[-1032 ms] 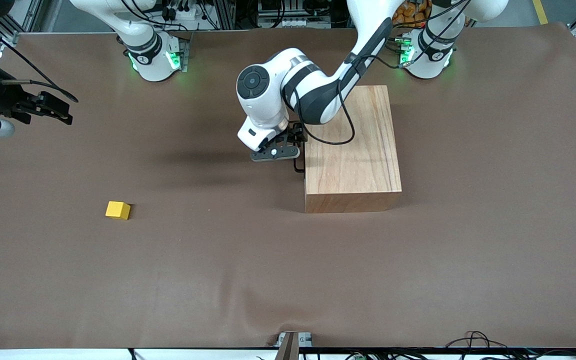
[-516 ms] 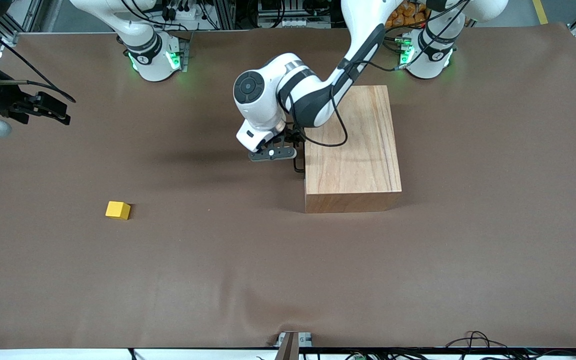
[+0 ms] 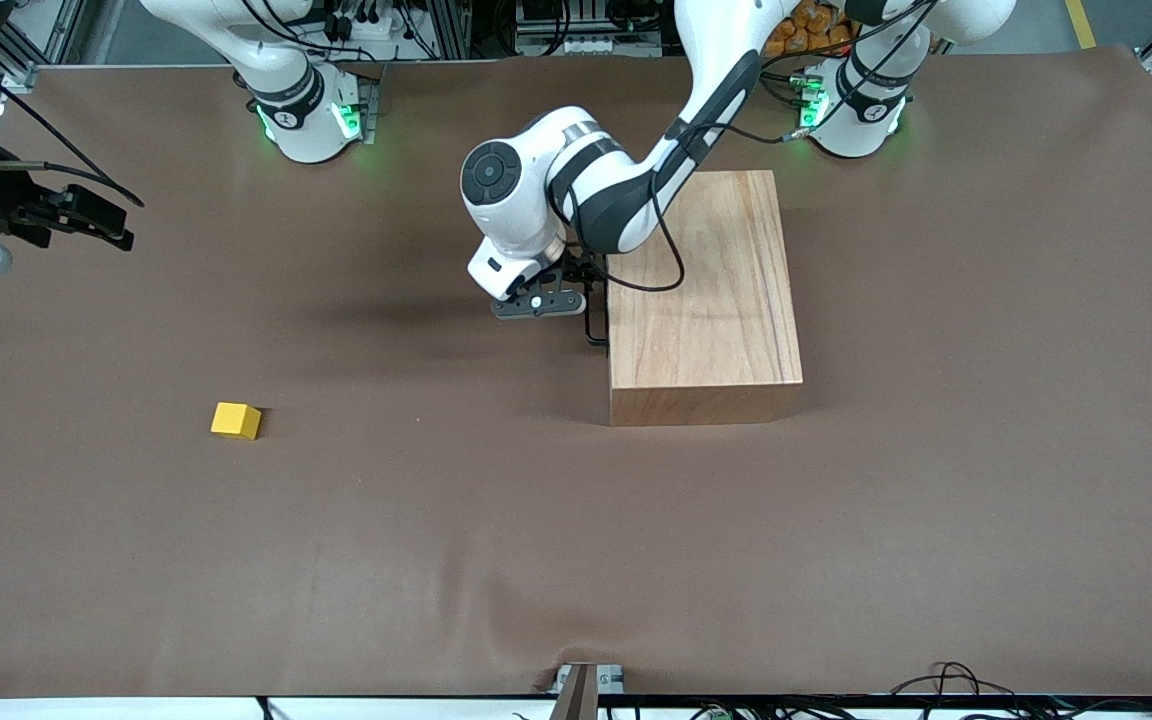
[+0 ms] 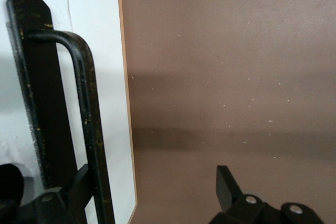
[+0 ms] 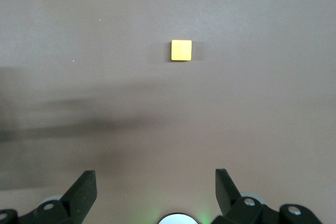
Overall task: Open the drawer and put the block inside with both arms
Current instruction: 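Pull the drawer open with the left gripper while the right gripper reaches the cube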
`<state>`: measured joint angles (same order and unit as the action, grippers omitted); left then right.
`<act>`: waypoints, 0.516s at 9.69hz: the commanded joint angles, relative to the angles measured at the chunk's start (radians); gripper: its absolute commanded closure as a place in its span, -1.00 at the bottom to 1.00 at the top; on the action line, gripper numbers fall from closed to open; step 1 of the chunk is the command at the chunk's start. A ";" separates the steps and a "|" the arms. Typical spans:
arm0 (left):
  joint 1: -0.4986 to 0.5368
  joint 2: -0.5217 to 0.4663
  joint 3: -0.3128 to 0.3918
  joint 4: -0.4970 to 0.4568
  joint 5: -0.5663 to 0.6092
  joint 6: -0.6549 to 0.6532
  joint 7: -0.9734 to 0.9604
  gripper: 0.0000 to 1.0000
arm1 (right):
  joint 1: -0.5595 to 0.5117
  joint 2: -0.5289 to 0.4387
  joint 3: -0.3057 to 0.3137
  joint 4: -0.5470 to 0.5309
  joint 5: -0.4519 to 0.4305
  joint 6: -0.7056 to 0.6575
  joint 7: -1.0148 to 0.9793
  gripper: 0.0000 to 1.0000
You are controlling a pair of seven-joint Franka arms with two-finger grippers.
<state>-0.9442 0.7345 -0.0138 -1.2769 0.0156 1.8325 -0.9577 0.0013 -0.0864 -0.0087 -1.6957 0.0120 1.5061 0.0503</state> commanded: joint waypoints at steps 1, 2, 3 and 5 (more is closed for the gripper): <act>-0.014 0.016 -0.005 0.034 -0.009 0.024 -0.016 -1.00 | -0.012 0.004 0.007 0.008 -0.010 0.002 -0.007 -1.00; -0.016 0.016 -0.008 0.034 -0.009 0.043 -0.016 -1.00 | -0.012 0.010 0.007 0.008 -0.010 0.008 -0.007 -1.00; -0.016 0.016 -0.020 0.034 -0.009 0.068 -0.016 -1.00 | -0.011 0.011 0.007 0.008 -0.010 0.011 -0.007 -1.00; -0.016 0.016 -0.026 0.034 -0.009 0.102 -0.016 -1.00 | -0.009 0.013 0.007 0.008 -0.010 0.011 -0.006 -1.00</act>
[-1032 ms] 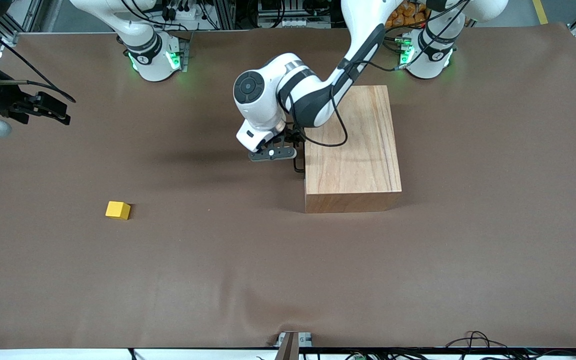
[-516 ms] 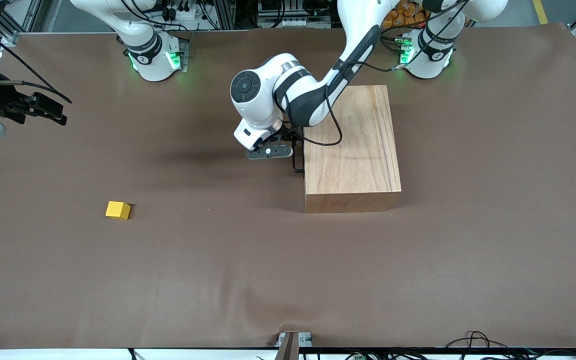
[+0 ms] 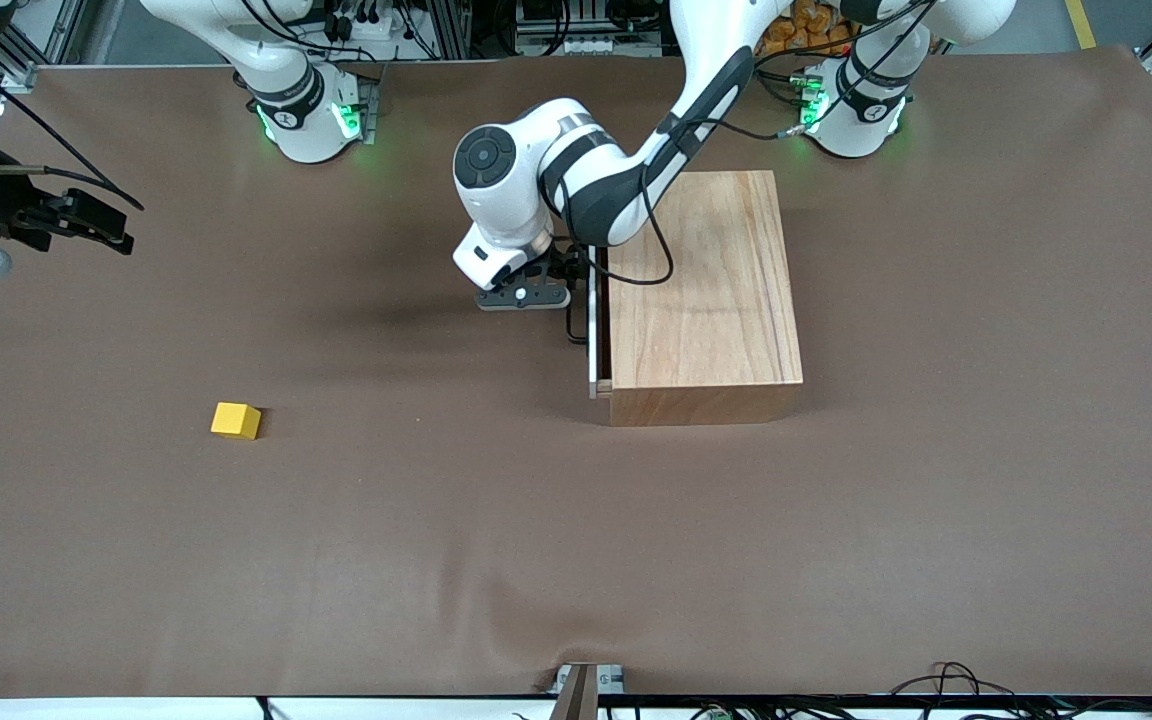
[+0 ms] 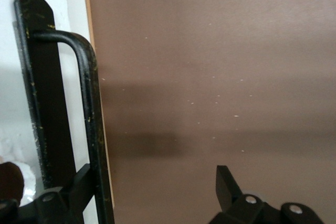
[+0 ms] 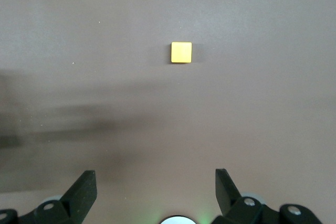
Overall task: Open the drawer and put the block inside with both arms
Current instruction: 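Pull the drawer open with the left gripper while the right gripper reaches the cube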
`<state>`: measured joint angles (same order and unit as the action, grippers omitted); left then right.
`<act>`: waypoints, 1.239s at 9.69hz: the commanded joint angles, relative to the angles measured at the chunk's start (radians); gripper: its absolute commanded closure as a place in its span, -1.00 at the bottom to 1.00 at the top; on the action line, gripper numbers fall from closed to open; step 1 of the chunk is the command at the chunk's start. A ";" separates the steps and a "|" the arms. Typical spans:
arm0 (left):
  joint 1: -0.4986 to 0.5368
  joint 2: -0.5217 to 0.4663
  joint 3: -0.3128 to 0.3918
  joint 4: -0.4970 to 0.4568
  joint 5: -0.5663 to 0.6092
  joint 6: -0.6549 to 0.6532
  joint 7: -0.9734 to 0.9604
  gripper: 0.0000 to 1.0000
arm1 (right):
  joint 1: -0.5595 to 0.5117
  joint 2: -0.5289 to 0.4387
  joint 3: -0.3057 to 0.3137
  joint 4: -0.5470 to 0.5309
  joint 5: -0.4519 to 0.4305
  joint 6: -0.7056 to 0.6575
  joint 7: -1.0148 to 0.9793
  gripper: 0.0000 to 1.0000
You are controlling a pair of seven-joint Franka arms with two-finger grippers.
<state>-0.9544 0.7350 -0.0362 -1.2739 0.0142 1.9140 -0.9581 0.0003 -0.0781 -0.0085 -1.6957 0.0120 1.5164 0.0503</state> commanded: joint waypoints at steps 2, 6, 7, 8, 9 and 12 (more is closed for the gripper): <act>-0.010 0.017 -0.010 0.033 -0.017 0.052 -0.018 -1.00 | -0.008 0.004 0.007 0.008 -0.010 0.001 -0.006 -1.00; -0.021 0.035 -0.010 0.033 -0.017 0.106 -0.018 -1.00 | -0.006 0.004 0.007 0.008 -0.010 -0.001 -0.006 -1.00; -0.026 0.035 -0.010 0.033 -0.017 0.118 -0.018 -1.00 | -0.008 0.004 0.007 0.010 -0.010 -0.001 -0.006 -1.00; -0.032 0.046 -0.013 0.034 -0.019 0.128 -0.018 -1.00 | -0.008 0.004 0.007 0.010 -0.012 -0.001 -0.006 -1.00; -0.032 0.047 -0.014 0.034 -0.019 0.143 -0.018 -1.00 | -0.008 0.004 0.007 0.010 -0.010 -0.001 -0.006 -1.00; -0.041 0.052 -0.022 0.036 -0.025 0.190 -0.016 -1.00 | -0.013 0.007 0.007 0.008 -0.012 0.007 -0.007 -1.00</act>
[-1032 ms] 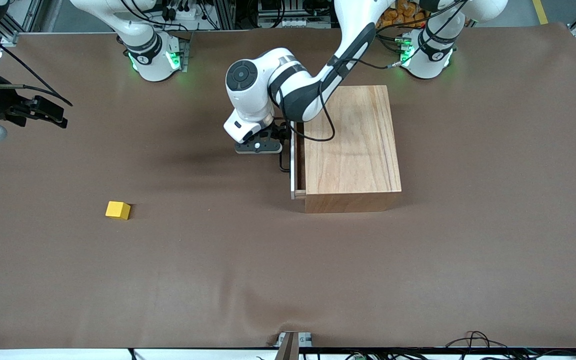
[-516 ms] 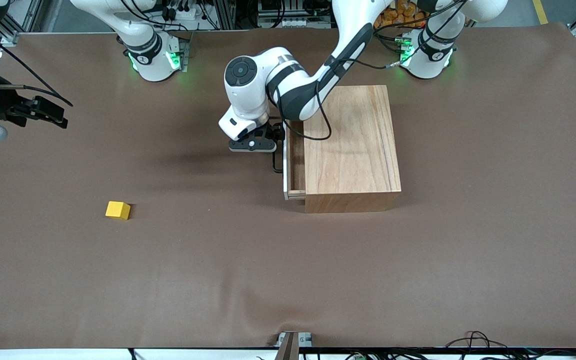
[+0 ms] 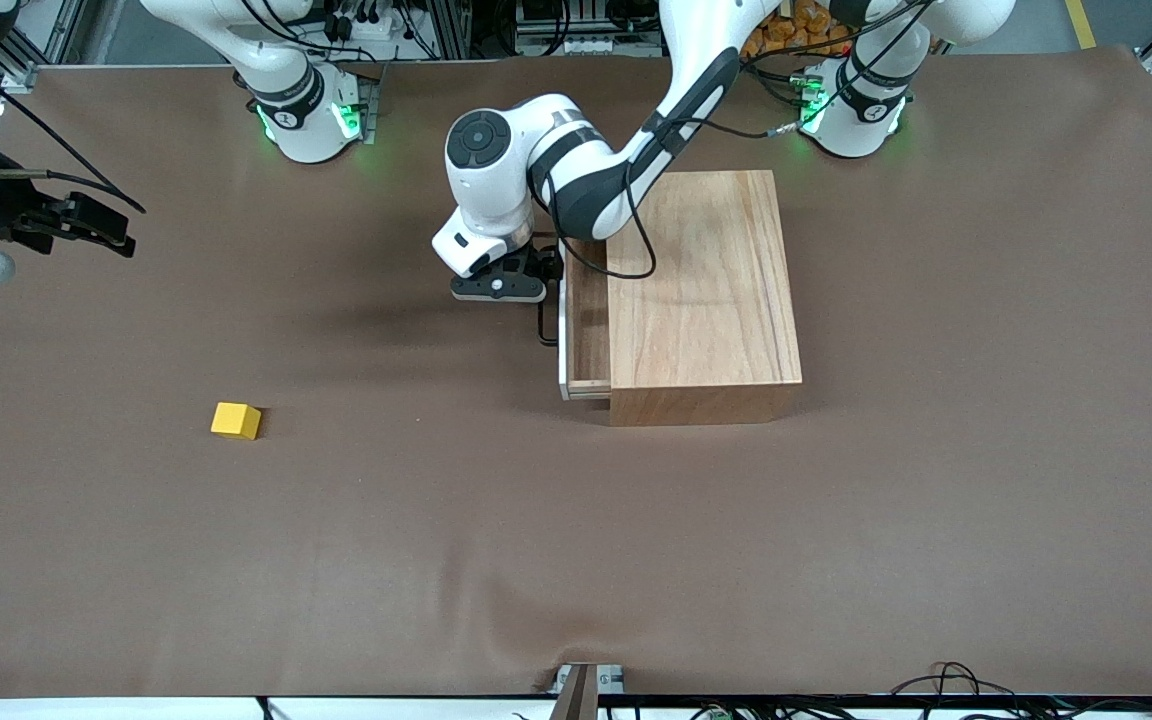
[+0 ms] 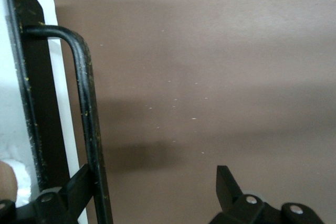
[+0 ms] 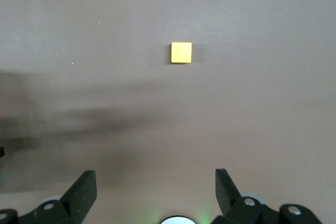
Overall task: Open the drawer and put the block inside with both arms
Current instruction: 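Pull the drawer open with the left gripper while the right gripper reaches the cube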
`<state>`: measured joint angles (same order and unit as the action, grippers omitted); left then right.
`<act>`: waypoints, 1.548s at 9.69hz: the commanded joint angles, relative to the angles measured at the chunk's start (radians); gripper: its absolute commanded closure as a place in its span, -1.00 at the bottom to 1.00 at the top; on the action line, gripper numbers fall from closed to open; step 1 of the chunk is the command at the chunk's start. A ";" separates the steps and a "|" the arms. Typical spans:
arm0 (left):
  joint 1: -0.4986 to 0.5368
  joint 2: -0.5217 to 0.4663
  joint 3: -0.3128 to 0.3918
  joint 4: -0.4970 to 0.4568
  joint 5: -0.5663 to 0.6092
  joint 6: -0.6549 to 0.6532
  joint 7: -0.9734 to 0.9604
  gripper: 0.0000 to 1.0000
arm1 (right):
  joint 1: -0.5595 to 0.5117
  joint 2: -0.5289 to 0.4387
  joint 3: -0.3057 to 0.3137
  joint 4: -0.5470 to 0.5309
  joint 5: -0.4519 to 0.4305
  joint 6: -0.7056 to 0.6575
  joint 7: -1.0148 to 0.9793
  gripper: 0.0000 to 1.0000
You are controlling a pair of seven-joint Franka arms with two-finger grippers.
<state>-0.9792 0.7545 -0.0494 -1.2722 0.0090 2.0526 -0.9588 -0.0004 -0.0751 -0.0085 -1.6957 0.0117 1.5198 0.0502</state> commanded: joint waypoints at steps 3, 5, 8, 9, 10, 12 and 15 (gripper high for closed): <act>-0.030 0.040 -0.029 0.034 -0.020 0.103 -0.015 -1.00 | -0.012 0.035 0.007 0.008 -0.012 0.043 -0.009 -1.00; -0.052 0.051 -0.029 0.034 -0.020 0.139 -0.015 -1.00 | -0.026 0.076 0.005 0.007 -0.012 0.083 -0.029 -1.00; -0.064 0.054 -0.033 0.062 -0.027 0.146 -0.014 -1.00 | -0.052 0.139 0.005 0.004 -0.012 0.143 -0.076 -1.00; -0.065 0.052 -0.035 0.062 -0.027 0.149 -0.012 -1.00 | -0.065 0.170 0.005 0.004 -0.015 0.166 -0.090 -1.00; -0.068 0.052 -0.037 0.062 -0.027 0.176 -0.012 -1.00 | -0.075 0.207 0.005 0.004 -0.030 0.193 -0.116 -1.00; -0.084 0.052 -0.037 0.062 -0.027 0.218 -0.012 -1.00 | -0.101 0.276 0.005 0.002 -0.033 0.255 -0.139 -1.00; -0.084 0.042 -0.056 0.063 -0.029 0.222 -0.014 -1.00 | -0.118 0.394 0.005 -0.002 -0.032 0.348 -0.141 -1.00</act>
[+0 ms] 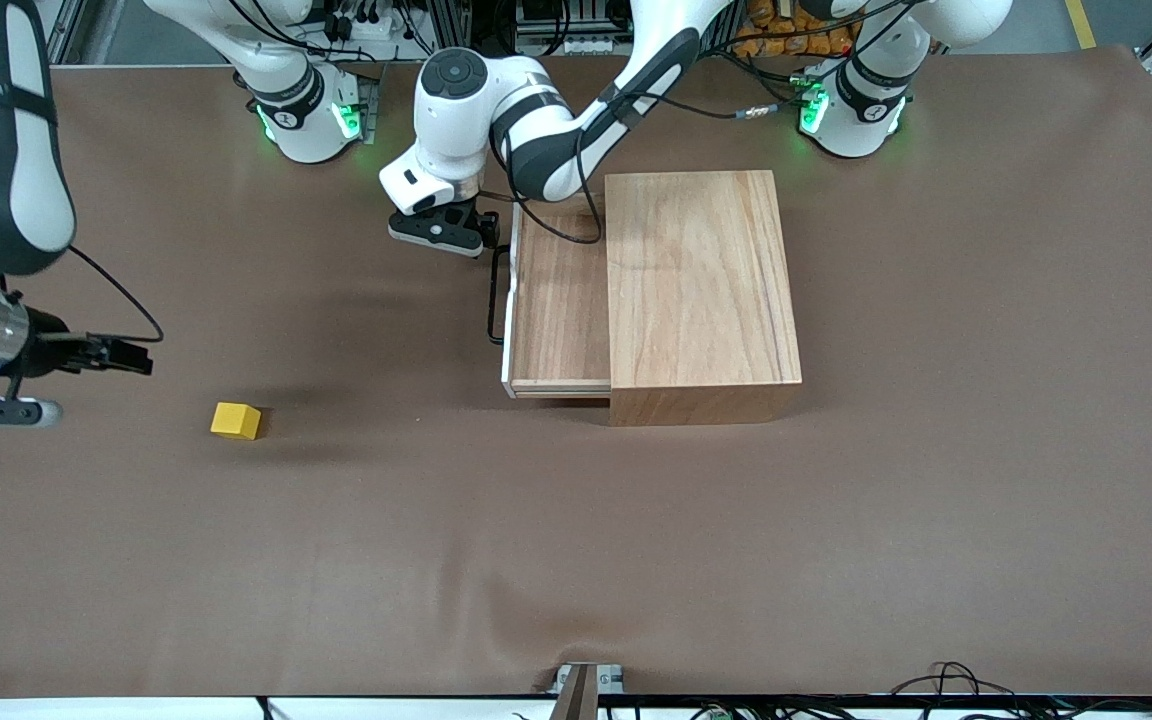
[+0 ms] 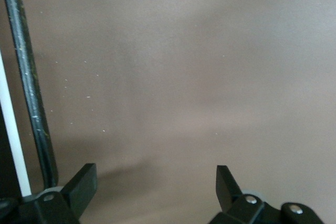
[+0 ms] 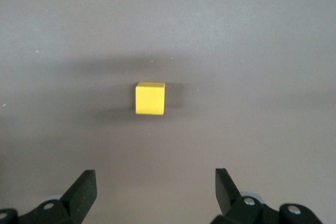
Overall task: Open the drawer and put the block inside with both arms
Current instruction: 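Pull the drawer open with the left gripper while the right gripper reaches the cube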
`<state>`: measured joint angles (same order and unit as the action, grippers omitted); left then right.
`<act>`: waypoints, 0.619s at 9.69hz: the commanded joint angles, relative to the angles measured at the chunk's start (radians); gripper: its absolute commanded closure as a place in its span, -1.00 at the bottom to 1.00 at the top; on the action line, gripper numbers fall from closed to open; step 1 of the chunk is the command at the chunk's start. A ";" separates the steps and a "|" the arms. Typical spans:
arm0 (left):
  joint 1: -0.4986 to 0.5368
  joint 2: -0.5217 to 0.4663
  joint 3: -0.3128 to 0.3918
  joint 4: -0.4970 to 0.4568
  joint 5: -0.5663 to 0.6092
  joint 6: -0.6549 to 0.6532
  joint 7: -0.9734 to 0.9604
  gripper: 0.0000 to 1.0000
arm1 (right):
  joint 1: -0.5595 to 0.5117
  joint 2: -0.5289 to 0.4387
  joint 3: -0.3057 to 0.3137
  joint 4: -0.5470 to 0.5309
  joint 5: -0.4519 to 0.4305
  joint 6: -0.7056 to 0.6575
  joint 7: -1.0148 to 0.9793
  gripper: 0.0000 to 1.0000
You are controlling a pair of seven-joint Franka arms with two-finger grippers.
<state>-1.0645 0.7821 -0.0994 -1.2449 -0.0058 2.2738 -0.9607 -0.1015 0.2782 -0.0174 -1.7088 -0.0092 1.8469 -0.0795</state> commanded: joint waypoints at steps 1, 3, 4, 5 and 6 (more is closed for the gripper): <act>0.003 0.005 -0.011 0.035 -0.035 -0.005 -0.015 -1.00 | -0.020 0.073 0.014 0.011 -0.011 0.047 -0.011 -1.00; 0.011 -0.062 0.000 0.030 -0.046 -0.080 -0.013 -1.00 | -0.018 0.113 0.014 0.009 -0.009 0.084 -0.009 -1.00; 0.032 -0.102 0.009 0.025 -0.046 -0.129 -0.009 -1.00 | -0.012 0.131 0.014 0.002 -0.009 0.109 -0.008 -1.00; 0.058 -0.147 0.009 0.013 -0.045 -0.160 -0.001 -1.00 | -0.010 0.150 0.014 -0.015 -0.009 0.145 -0.005 -1.00; 0.095 -0.196 0.010 -0.002 -0.042 -0.237 0.017 -1.00 | -0.010 0.159 0.014 -0.053 -0.009 0.206 -0.003 -1.00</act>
<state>-1.0094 0.6652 -0.0885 -1.2025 -0.0399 2.1087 -0.9606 -0.1030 0.4260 -0.0137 -1.7291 -0.0092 2.0003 -0.0806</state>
